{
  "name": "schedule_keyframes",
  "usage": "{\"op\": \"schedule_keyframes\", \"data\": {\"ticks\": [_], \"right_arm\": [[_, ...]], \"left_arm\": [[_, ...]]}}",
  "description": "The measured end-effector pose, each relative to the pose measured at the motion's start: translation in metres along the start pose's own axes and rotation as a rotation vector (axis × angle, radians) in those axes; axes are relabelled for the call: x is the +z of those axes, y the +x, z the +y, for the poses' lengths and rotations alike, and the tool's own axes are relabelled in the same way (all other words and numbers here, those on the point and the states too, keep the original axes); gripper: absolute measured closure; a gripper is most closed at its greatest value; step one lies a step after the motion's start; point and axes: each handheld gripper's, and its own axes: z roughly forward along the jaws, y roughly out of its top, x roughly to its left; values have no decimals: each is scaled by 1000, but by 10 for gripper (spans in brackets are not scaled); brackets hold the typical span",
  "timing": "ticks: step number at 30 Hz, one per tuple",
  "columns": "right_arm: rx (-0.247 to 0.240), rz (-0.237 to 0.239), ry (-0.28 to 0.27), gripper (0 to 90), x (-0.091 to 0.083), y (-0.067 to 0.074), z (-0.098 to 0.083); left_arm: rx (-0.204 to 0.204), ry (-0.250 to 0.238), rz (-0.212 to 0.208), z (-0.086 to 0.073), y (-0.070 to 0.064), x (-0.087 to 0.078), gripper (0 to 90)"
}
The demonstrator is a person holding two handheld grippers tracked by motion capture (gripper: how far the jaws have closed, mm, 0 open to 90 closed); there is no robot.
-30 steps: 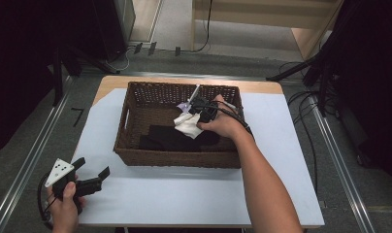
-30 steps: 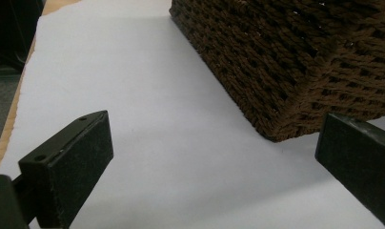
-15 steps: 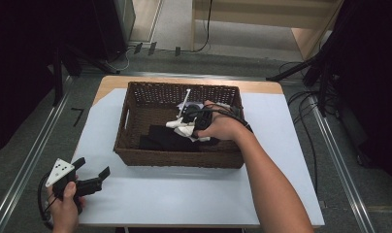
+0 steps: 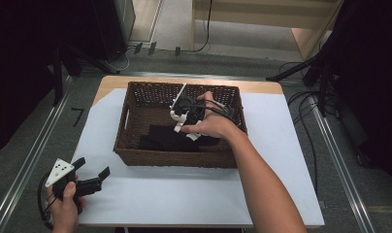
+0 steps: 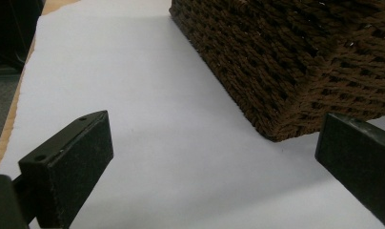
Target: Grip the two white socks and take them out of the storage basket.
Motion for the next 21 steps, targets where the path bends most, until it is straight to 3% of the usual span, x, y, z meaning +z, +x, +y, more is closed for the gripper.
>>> {"op": "schedule_keyframes", "data": {"ticks": [3,6,8,13,17,18,21], "right_arm": [[25,-36,9,126,9,-4,2],[48,-85,12,28,17,-7,4],[75,-81,14,0,22,-12,6],[127,-117,37,0,35,-25,5],[166,-70,73,0,42,-32,2],[154,-29,95,0,45,-29,1],[122,9,122,0,49,-23,1]], "left_arm": [[0,5,0,0,0,0,1],[1,5,-2,0,0,0,1],[1,3,-4,0,0,-1,1],[2,-6,-11,0,0,-1,1],[1,-4,-19,0,1,-1,1],[1,-4,-19,0,1,-1,1],[0,-4,-20,0,1,-1,1]]}}
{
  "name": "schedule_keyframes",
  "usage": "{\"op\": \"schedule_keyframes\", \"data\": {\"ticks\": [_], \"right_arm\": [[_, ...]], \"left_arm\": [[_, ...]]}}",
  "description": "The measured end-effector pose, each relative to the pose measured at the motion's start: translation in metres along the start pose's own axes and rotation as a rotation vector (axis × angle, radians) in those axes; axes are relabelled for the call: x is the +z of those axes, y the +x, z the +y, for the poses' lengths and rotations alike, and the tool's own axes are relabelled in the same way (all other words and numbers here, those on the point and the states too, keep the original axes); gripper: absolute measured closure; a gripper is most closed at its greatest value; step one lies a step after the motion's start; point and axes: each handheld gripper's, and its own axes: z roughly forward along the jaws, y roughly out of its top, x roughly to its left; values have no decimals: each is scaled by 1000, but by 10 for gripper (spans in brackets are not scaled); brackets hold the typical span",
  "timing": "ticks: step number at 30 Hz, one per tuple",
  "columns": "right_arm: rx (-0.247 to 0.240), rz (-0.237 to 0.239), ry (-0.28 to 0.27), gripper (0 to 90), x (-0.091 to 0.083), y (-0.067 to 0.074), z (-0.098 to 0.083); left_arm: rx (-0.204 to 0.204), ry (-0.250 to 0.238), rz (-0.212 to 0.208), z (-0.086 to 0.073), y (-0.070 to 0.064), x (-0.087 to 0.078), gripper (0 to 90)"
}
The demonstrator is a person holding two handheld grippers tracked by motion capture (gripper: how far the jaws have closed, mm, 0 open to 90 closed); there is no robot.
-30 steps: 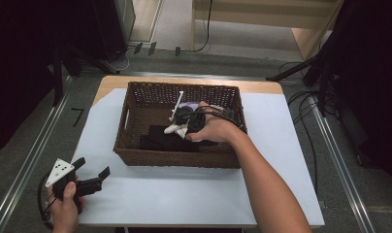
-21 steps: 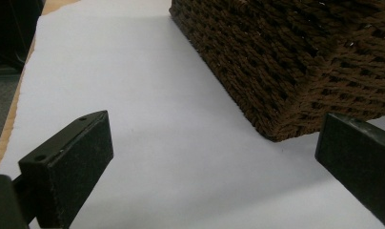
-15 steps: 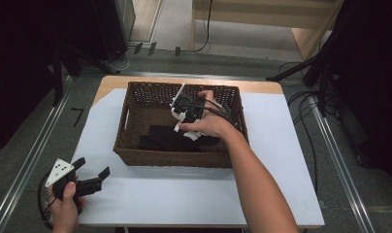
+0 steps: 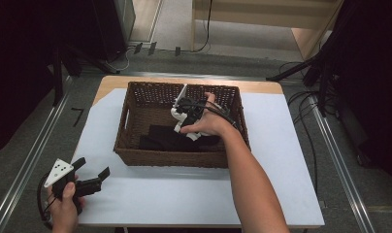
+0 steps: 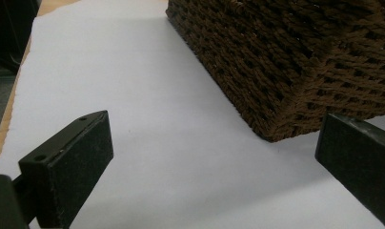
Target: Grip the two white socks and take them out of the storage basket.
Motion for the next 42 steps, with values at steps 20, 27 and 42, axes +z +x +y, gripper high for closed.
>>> {"op": "schedule_keyframes", "data": {"ticks": [20,27,42], "right_arm": [[-2,-22,44,705,-5,0,-3],[-87,16,59,723,-24,6,-5],[-161,-6,118,723,-63,6,-27]], "left_arm": [[3,1,1,0,0,0,1],[2,-1,7,0,-1,0,1],[2,1,11,0,-1,0,1]]}}
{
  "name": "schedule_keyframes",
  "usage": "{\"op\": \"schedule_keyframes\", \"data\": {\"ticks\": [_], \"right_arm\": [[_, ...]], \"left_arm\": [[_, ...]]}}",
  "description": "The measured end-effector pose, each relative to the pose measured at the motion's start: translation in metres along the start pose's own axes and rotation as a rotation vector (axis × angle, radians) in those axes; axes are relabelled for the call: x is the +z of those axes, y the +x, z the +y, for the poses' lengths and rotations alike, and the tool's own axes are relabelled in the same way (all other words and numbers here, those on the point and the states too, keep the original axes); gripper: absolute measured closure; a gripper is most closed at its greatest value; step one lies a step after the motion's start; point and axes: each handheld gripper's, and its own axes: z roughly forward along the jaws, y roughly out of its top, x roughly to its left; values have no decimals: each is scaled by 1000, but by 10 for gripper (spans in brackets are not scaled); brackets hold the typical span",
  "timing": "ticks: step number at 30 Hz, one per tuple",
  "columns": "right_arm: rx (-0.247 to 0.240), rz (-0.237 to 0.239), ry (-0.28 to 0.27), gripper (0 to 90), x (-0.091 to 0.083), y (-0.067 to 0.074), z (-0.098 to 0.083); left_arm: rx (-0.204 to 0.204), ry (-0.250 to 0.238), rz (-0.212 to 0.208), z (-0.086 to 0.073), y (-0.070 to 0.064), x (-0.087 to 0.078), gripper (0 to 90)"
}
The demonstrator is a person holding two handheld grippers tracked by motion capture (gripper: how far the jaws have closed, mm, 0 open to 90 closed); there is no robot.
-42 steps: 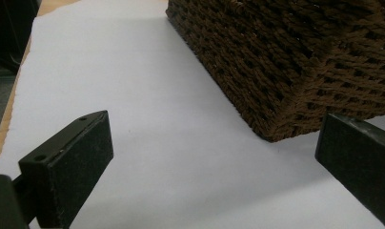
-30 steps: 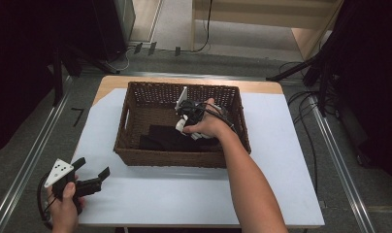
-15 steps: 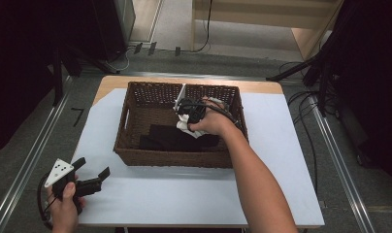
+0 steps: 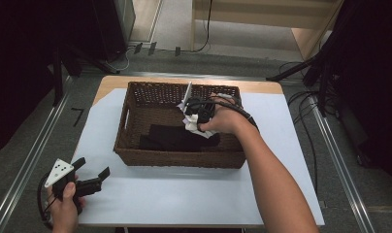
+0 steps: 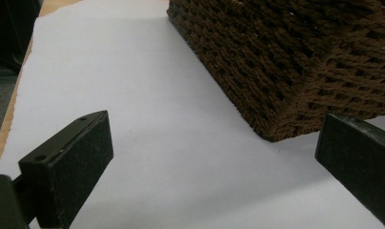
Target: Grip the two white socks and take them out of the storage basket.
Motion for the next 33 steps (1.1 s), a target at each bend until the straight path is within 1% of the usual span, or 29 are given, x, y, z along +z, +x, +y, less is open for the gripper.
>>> {"op": "schedule_keyframes", "data": {"ticks": [4,7,18,19,23,27,33], "right_arm": [[2,1,-3,722,-4,0,-10],[-3,-4,6,721,-6,1,-17],[7,7,4,721,-10,0,-41],[5,7,0,721,-11,-1,-43],[24,7,-34,720,-18,-3,-51],[46,15,-91,719,-24,-5,-60],[72,4,-131,719,-31,-8,-72]], "left_arm": [[0,2,-1,0,0,0,1],[0,4,0,0,0,0,1],[-2,5,3,0,0,0,1],[-2,5,4,0,0,0,1],[0,5,3,0,0,0,1],[1,5,4,0,0,0,1],[3,7,4,0,0,0,1]]}}
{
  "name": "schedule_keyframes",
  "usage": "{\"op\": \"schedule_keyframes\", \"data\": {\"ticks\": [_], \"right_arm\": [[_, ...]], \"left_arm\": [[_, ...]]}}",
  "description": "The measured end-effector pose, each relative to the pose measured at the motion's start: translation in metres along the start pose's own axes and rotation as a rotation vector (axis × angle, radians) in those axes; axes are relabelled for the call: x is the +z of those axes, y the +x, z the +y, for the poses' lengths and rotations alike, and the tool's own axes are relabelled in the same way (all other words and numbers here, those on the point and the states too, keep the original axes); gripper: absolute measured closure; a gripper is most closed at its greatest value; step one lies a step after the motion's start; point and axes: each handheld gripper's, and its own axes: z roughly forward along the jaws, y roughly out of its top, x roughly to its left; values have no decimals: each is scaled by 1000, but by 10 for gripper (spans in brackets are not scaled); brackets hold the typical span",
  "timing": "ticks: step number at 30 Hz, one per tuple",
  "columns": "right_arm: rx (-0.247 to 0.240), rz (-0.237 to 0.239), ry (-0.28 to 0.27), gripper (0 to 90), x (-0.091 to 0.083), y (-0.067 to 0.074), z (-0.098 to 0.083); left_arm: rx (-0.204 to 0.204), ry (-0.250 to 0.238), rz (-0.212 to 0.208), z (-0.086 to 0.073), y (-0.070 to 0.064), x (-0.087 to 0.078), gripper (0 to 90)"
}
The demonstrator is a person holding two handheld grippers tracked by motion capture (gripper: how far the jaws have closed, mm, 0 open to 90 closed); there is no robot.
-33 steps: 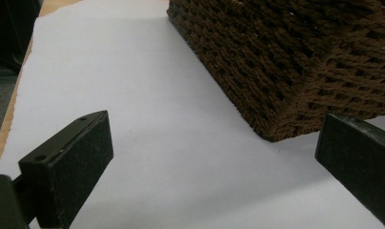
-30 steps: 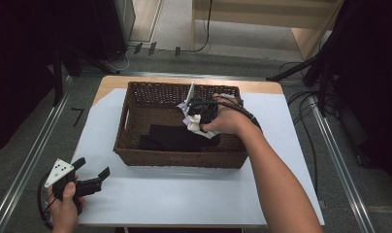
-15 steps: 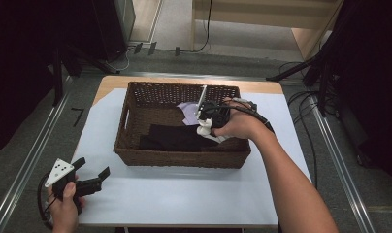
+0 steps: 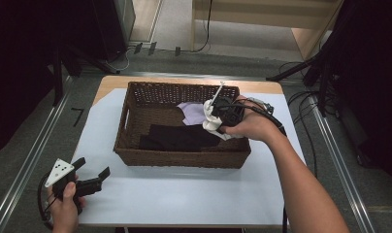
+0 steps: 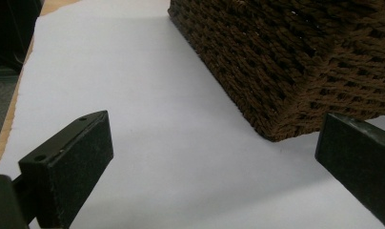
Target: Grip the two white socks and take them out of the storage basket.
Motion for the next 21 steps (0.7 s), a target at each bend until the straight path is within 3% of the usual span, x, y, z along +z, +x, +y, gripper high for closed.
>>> {"op": "schedule_keyframes", "data": {"ticks": [6,15,21], "right_arm": [[36,-20,-69,718,-13,-5,-7],[129,-50,-222,717,-25,-14,-19],[121,-42,-239,716,-19,-9,-10]], "left_arm": [[1,0,0,0,0,0,1],[1,3,-1,0,0,0,1],[3,1,0,0,0,1,1]]}}
